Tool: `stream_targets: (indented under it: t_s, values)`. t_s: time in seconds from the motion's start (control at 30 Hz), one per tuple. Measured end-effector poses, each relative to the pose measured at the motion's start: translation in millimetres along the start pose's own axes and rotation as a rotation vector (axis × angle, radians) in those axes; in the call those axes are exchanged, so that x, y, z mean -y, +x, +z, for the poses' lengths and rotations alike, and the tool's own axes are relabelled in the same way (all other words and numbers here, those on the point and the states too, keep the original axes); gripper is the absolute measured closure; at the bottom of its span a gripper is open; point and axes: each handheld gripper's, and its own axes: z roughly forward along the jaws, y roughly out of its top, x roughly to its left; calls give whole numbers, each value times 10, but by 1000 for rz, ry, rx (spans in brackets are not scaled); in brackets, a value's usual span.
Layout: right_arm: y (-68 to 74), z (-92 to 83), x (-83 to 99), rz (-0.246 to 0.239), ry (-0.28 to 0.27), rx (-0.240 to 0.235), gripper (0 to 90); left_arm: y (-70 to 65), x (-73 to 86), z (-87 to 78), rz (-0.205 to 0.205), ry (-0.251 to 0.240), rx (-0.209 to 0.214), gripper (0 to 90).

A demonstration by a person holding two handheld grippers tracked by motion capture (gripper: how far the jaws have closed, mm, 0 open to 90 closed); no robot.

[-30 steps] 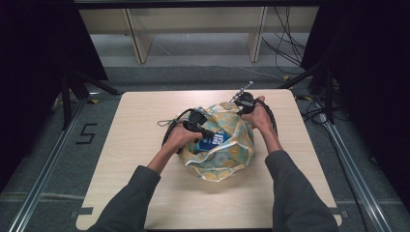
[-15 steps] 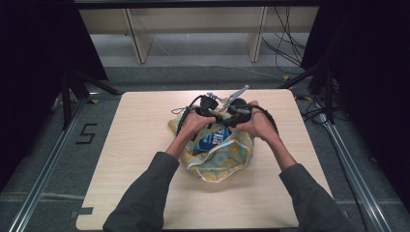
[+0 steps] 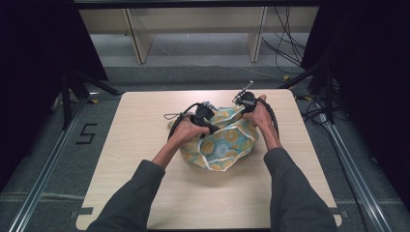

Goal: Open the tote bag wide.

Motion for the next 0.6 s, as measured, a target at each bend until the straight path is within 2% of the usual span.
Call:
stream_targets:
  t_s: [0.07, 0.1, 0.13, 0.17, 0.2, 0.23, 0.27, 0.33, 0.37, 0.43, 0.47, 0.5, 0.53, 0.57, 0.6]
  values:
    - [-9, 43, 26, -1, 8, -2, 900, -5, 60, 48, 0, 41, 8, 870]
    - [-8, 62, 43, -18, 7, -11, 900, 6, 88, 73, 5, 48, 18, 868]
    - [6, 67, 54, -33, 9, -17, 900, -12, 105, 84, -21, 46, 33, 867]
    - [24, 59, 55, -35, 7, -17, 900, -8, 105, 104, -15, 34, 39, 866]
    - [43, 30, 48, -39, 3, -23, 900, -12, 99, 107, -16, 38, 30, 867]
    - [45, 21, 43, -48, -8, -21, 900, 5, 85, 117, 4, 49, 16, 870]
    - [55, -6, 36, -48, -19, -23, 900, 19, 54, 140, 4, 52, -13, 873]
    - [90, -100, 9, -70, -47, -45, 900, 79, -19, 159, -10, 32, -31, 888]
    - [125, -149, 2, -64, -57, -64, 900, 112, -63, 161, -16, 28, -50, 893]
    - [181, -236, -11, -96, -87, -86, 900, 195, -134, 156, -40, 0, -83, 894]
    - [208, -269, -13, -92, -96, -94, 900, 258, -175, 136, -52, -10, -121, 895]
    - [234, -313, -14, -114, -124, -111, 900, 317, -199, 112, -39, 5, -155, 895]
    - [262, -344, -16, -116, -145, -131, 900, 390, -207, 93, -41, 13, -222, 896]
    - [298, -388, -15, -123, -157, -157, 900, 449, -197, 85, -56, 13, -253, 896]
    - [325, -417, -13, -114, -154, -177, 900, 549, -166, 63, -88, 17, -259, 896]
